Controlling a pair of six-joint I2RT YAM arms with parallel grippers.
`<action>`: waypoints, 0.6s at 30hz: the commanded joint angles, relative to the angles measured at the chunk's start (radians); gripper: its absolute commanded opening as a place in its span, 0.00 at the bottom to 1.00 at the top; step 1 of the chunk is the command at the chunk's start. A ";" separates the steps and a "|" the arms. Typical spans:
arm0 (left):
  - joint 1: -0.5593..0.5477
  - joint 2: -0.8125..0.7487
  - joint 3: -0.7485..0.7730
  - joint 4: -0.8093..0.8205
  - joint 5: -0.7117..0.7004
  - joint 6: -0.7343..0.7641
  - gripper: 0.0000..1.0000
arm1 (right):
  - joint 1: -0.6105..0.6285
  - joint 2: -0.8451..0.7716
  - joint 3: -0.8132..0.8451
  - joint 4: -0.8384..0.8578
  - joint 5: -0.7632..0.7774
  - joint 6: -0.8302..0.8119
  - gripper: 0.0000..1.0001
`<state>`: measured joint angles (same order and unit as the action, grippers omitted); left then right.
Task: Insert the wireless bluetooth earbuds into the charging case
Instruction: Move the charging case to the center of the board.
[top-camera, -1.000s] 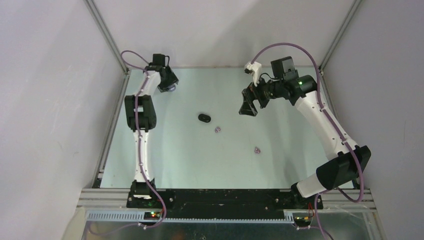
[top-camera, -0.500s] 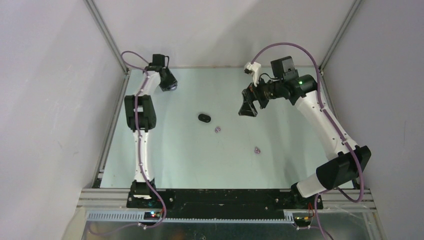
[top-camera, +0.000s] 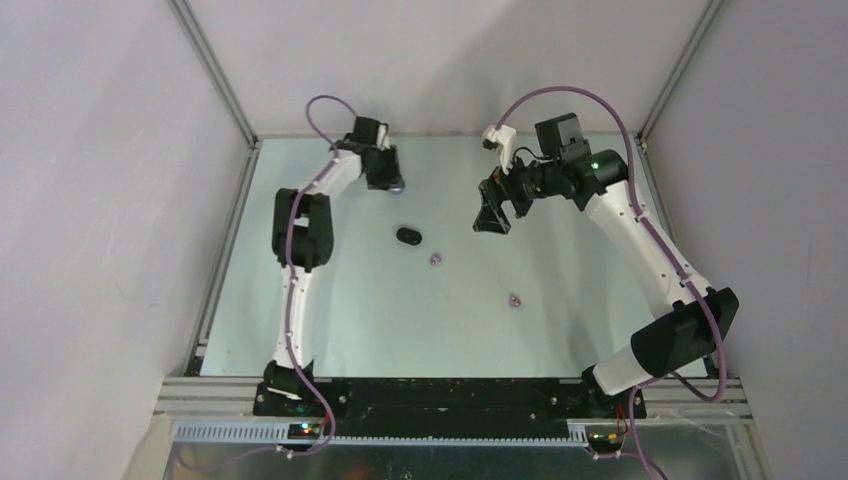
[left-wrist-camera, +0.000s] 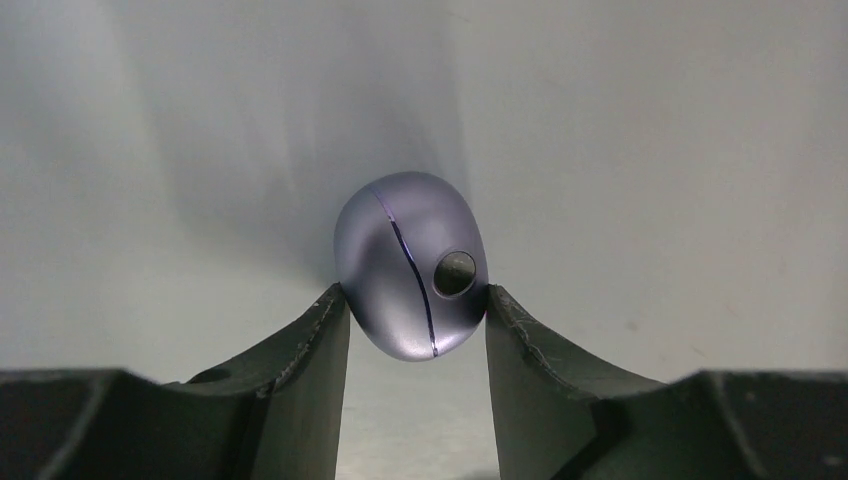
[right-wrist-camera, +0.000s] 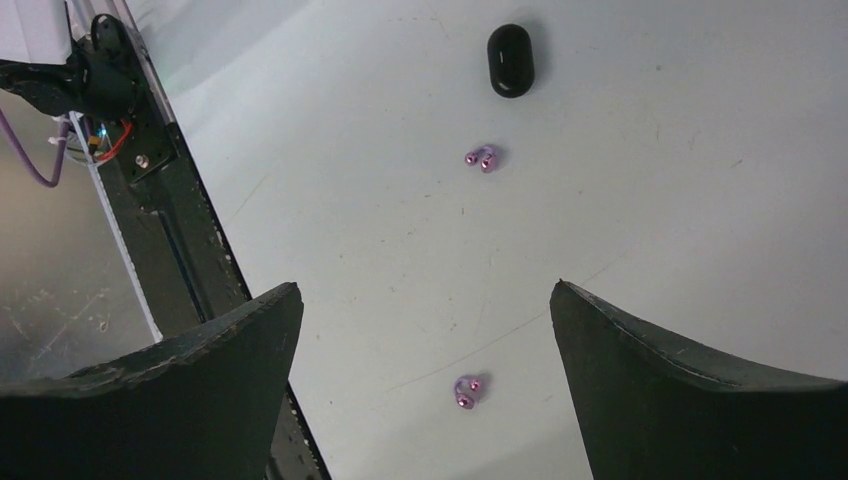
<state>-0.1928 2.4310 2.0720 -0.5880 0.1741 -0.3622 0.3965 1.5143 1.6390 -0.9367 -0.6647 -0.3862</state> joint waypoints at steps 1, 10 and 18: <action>-0.113 -0.074 0.026 -0.023 0.117 0.177 0.32 | 0.005 -0.046 -0.028 0.064 0.032 -0.010 0.99; -0.296 -0.149 0.005 -0.066 0.289 0.406 0.33 | -0.045 -0.126 -0.115 0.174 0.126 -0.009 0.99; -0.459 -0.193 -0.079 -0.155 0.334 0.595 0.38 | -0.201 -0.191 -0.168 0.272 0.140 0.052 0.99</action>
<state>-0.5865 2.3116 2.0220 -0.6796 0.4461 0.0921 0.2638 1.3746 1.4891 -0.7555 -0.5354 -0.3695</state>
